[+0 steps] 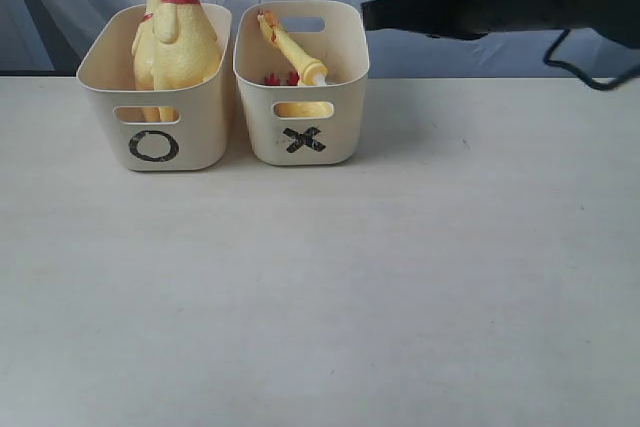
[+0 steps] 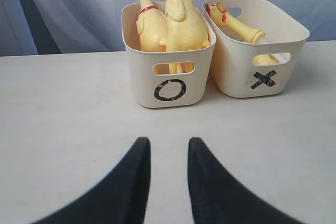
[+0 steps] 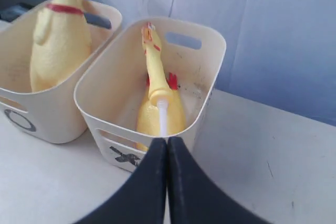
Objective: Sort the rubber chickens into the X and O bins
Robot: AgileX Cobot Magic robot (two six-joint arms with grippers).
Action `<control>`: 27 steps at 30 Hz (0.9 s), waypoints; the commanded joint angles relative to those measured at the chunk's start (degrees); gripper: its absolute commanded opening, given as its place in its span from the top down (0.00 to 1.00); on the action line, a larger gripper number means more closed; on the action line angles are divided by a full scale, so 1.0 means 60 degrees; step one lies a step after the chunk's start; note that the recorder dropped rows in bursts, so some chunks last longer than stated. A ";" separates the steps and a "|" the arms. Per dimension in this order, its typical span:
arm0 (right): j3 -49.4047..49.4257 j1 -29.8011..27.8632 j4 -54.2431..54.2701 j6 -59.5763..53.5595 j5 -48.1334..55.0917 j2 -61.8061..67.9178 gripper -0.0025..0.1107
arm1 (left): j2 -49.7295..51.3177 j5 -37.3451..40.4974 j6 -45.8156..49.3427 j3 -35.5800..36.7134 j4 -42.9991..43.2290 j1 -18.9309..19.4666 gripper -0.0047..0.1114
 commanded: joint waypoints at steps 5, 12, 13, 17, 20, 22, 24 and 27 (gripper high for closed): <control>0.3375 -0.0038 0.0144 0.0031 -0.0851 -0.4397 0.98 | -0.0054 -0.0097 0.0008 0.0028 0.0032 -0.0005 0.75; 0.4072 -0.0038 0.0642 0.0031 0.1013 -0.6935 0.98 | -0.0054 -0.0097 0.0008 0.0028 0.0032 -0.0005 0.75; 0.4072 -0.0038 0.0642 0.0031 0.1013 -0.7095 0.98 | -0.0054 -0.0097 0.0008 0.0028 0.0032 -0.0005 0.75; 0.4072 -0.0038 0.0744 0.0031 0.0971 -0.7554 0.98 | -0.0054 -0.0097 0.0008 0.0028 0.0051 -0.0005 0.75; 0.4072 -0.0038 0.0744 0.0031 0.0932 -0.7707 0.98 | -0.0357 -0.0097 0.0008 0.0028 0.0071 0.0093 0.75; 0.4072 -0.0038 0.0744 0.0031 0.0932 -0.7746 0.98 | -0.0791 -0.0097 0.0008 0.0028 0.0159 0.0289 0.75; 0.4072 -0.0038 0.0744 0.0031 0.0932 -0.7746 0.98 | -0.1235 -0.0097 0.0008 0.0028 0.0183 0.0455 0.75; 0.4078 -0.0076 0.0796 0.0031 0.1002 -0.8081 0.98 | -0.1872 -0.0115 0.0008 0.0028 0.0183 0.0820 0.75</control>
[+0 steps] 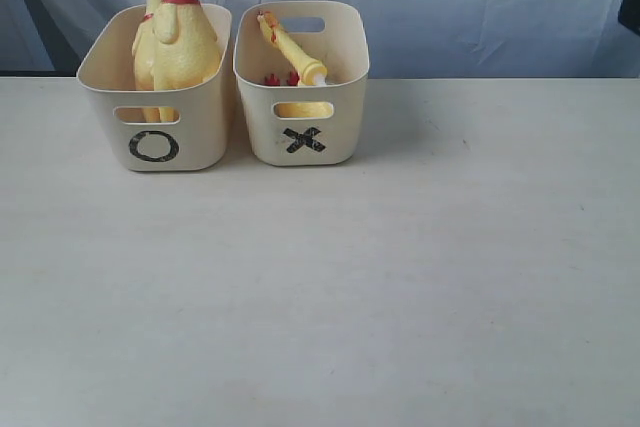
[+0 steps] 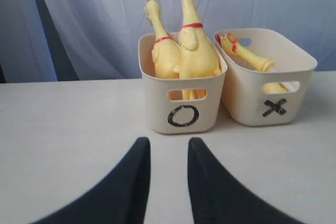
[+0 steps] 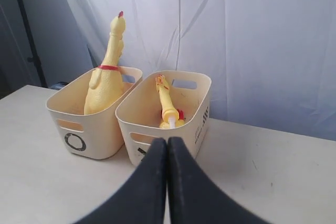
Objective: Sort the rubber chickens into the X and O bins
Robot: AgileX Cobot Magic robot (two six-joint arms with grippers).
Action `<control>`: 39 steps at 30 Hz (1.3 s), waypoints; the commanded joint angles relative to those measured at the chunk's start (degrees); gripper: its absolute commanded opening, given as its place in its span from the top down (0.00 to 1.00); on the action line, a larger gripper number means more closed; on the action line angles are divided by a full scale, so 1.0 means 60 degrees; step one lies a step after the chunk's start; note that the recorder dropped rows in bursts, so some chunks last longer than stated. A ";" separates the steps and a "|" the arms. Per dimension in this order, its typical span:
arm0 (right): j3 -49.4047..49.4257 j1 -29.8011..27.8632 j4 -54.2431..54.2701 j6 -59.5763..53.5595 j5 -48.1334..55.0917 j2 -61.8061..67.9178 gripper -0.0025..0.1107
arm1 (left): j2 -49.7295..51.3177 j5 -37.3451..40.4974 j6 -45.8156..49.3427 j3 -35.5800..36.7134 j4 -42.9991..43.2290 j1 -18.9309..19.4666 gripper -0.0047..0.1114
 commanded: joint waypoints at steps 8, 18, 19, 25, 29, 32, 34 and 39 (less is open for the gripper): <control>0.0029 -0.1955 0.0708 0.0001 0.0049 -0.2114 0.98 | -0.0945 -0.0129 0.0008 0.0028 0.0056 0.0995 0.75; 0.0046 -0.3382 0.0708 0.0019 0.0049 -0.5434 0.98 | -0.0945 -0.0129 0.0008 0.0028 0.0038 0.0998 0.75; 0.0046 -0.3382 0.0708 0.0019 0.0049 -0.5744 0.98 | -0.0945 -0.0129 0.0008 0.0028 0.0038 0.0998 0.75; 0.0021 -0.3382 0.0708 0.0019 -0.0126 -0.6373 0.98 | -0.0945 -0.0129 0.0008 0.0028 0.0038 0.0998 0.75; 0.0021 -0.3382 0.0708 0.0019 -0.0166 -0.6373 0.98 | -0.0945 -0.0129 0.0008 0.0028 0.0038 0.0998 0.75; 0.0021 -0.3382 0.0708 0.0019 -0.0166 -0.6373 0.98 | -0.0945 -0.0129 0.0008 0.0028 0.0038 0.0998 0.75; 0.0021 -0.3382 0.0708 0.0019 -0.0166 -0.6373 0.98 | -0.0945 -0.0129 0.0008 0.0028 0.0038 0.0998 0.75; 0.0087 -0.3382 0.0626 0.0019 -0.0194 -0.6373 0.98 | -0.0945 -0.0129 0.0008 0.0028 0.0038 0.0998 0.75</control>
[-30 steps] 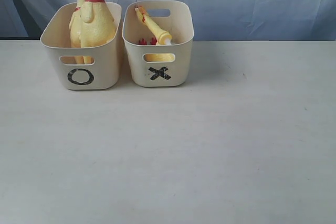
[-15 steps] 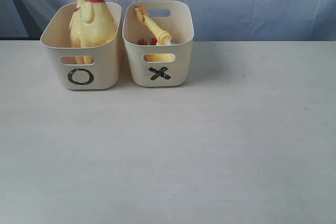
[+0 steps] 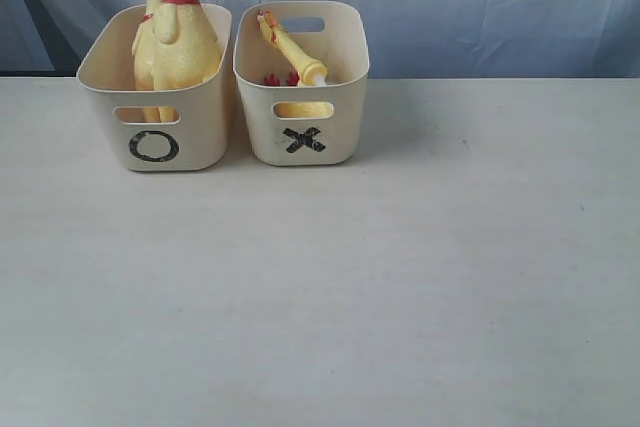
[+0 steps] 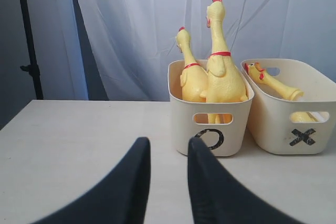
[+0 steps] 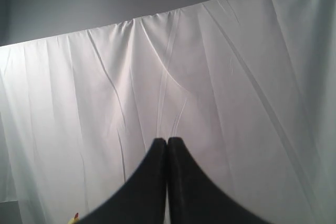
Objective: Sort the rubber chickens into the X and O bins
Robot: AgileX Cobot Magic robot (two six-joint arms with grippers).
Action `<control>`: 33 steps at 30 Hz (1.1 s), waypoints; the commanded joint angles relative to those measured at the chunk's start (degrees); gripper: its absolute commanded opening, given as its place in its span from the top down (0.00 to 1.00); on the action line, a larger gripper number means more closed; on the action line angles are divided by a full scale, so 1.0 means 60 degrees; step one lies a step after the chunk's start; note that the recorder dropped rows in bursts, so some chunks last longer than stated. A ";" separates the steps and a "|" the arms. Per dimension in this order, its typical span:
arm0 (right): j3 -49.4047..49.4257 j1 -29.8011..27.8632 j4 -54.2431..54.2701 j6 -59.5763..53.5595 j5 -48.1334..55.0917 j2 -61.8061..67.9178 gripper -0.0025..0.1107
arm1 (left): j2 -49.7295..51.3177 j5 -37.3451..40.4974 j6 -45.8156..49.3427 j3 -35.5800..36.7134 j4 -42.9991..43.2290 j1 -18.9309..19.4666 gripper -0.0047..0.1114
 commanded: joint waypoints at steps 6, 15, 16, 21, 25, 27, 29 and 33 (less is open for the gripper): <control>0.1552 -0.0038 -0.0243 0.0009 -0.1956 -0.0006 0.98 | -0.0077 -0.0491 0.0008 0.0209 0.0038 -0.0004 0.75; 0.3990 -0.0038 -0.0243 0.0009 -0.2401 -0.0006 0.98 | -0.0077 -0.5559 0.0008 0.2025 0.0546 -0.0004 0.75; 0.4197 -0.0038 -0.0243 0.0009 -0.2469 -0.0006 0.98 | -0.0077 -0.6048 0.0008 0.2230 0.0606 -0.0004 0.75; 0.5453 -0.0038 -0.0243 0.0009 -0.2535 -0.0006 0.98 | -0.0077 -0.7260 0.0008 0.3278 0.0616 -0.0023 0.75; 0.6347 -0.0038 -0.0853 0.0009 -0.2535 -0.0006 0.98 | -0.0077 -0.7203 0.0008 0.3967 0.0616 -0.0023 0.75; 0.6573 -0.0038 -0.0961 0.0009 -0.2535 -0.0006 0.98 | -0.0077 -0.7180 0.0008 0.4171 0.0616 -0.0023 0.75; 0.6573 -0.0038 -0.1015 0.0009 -0.2347 -0.0006 0.98 | -0.0077 -0.7009 0.0008 0.4332 0.0616 -0.0023 0.75; 0.6573 -0.0038 -0.1053 0.0009 -0.1981 -0.0006 0.98 | -0.0077 -0.6905 0.0008 0.4534 0.0616 -0.0023 0.75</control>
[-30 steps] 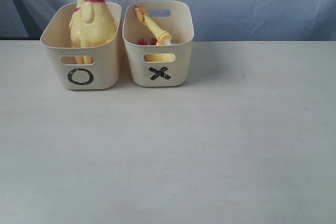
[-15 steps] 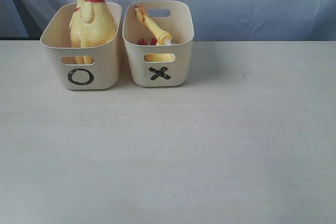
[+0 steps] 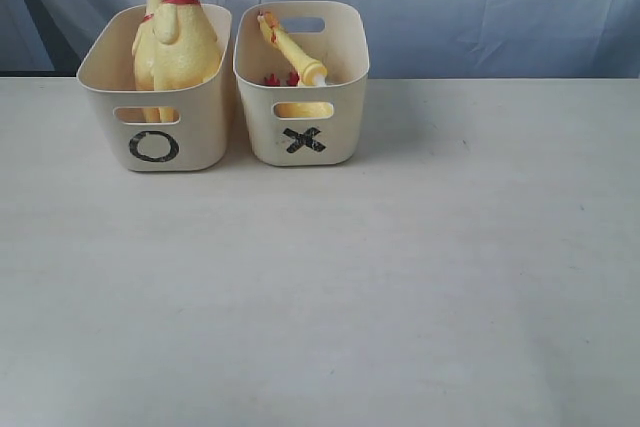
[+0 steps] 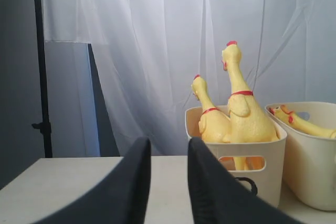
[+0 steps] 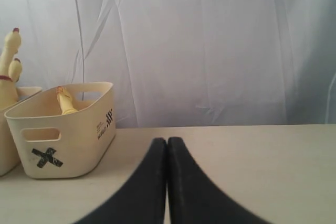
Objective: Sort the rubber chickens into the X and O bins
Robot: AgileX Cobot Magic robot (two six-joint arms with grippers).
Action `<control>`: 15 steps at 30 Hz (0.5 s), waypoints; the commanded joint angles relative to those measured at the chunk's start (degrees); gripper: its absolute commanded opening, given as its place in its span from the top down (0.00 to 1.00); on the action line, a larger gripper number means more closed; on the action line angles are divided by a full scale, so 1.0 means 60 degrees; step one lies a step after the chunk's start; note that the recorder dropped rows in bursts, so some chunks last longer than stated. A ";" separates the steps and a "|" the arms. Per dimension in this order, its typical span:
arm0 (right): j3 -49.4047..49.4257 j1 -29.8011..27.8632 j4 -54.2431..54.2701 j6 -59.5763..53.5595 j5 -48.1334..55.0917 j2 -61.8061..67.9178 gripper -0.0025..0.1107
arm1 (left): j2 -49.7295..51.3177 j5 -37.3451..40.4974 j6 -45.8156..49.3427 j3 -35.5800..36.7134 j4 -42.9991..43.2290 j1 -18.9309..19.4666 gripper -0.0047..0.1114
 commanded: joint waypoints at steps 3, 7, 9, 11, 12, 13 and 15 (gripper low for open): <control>0.0041 -0.0038 -0.0148 0.0009 0.0411 -0.0055 0.98 | -0.0040 0.0224 0.0008 0.0182 0.0004 -0.0023 0.75; 0.0041 -0.0038 -0.0148 0.0009 0.1487 -0.0055 0.98 | -0.0040 0.1369 0.0008 0.0182 0.0004 -0.0023 0.75; 0.0041 -0.0038 -0.0148 0.0009 0.1916 -0.0055 0.98 | -0.0040 0.1675 0.0008 0.0182 0.0004 -0.0023 0.75; 0.0041 -0.0038 -0.0148 0.0009 0.2273 -0.0055 0.98 | -0.0040 0.1962 0.0008 0.0182 0.0004 -0.0023 0.75; 0.0041 -0.0038 -0.0148 0.0009 0.2273 -0.0055 0.98 | -0.0040 0.2163 0.0008 0.0182 0.0004 -0.0023 0.75; 0.0041 -0.0038 -0.0148 0.0009 0.2273 -0.0055 0.98 | -0.0040 0.2359 0.0008 0.0182 0.0004 -0.0023 0.75; 0.0041 -0.0038 -0.0165 0.0009 0.2271 -0.0055 0.98 | -0.0040 0.2746 0.0008 0.0182 0.0004 -0.0023 0.75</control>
